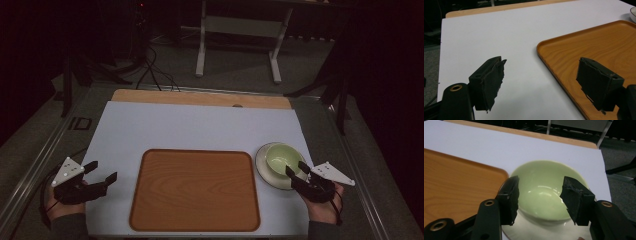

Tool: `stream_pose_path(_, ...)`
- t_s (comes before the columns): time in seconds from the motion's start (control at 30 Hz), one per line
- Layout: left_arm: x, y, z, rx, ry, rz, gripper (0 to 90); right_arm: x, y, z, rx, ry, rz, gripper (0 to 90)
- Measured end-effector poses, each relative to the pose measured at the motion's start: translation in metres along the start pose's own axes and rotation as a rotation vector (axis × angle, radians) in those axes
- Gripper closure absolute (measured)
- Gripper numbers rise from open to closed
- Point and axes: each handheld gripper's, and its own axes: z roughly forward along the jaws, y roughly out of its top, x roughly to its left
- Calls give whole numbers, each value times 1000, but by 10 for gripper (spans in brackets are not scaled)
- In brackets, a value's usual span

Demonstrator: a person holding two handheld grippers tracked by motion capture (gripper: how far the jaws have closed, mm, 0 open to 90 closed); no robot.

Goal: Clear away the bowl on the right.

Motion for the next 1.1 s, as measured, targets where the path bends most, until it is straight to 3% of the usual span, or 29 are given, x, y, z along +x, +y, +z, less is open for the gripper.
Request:
stream_pose_path(0.27,2,0,-2,-10,19,-10,216,-8,16,7,-13,-30,-23,444)
stream_pose_path(0.37,2,0,-2,-11,24,-16,215,-13,19,11,-20,-32,-4,441)
stream_pose_path(0.63,3,-1,-4,-19,34,-18,213,-19,18,27,25,-55,-34,434)
stream_pose_path(1.1,5,-2,-5,-21,51,-43,214,-38,19,34,44,-73,-18,416)
